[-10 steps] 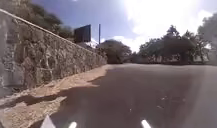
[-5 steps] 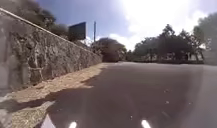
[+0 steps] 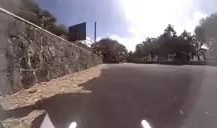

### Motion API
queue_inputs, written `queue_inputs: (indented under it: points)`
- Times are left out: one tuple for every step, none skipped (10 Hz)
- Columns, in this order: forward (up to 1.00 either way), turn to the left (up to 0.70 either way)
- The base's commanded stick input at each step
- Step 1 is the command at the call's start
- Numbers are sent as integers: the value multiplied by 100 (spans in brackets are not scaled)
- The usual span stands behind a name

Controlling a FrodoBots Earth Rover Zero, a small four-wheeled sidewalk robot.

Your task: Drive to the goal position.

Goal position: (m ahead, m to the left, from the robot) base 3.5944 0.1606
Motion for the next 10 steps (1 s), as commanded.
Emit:
queue_inputs:
  points:
    - [50,0]
    - [50,0]
    - [50,-6]
    - [50,-15]
    - [50,-24]
    - [50,-25]
    - [50,-25]
    - [50,-24]
    - [50,-20]
    - [50,-15]
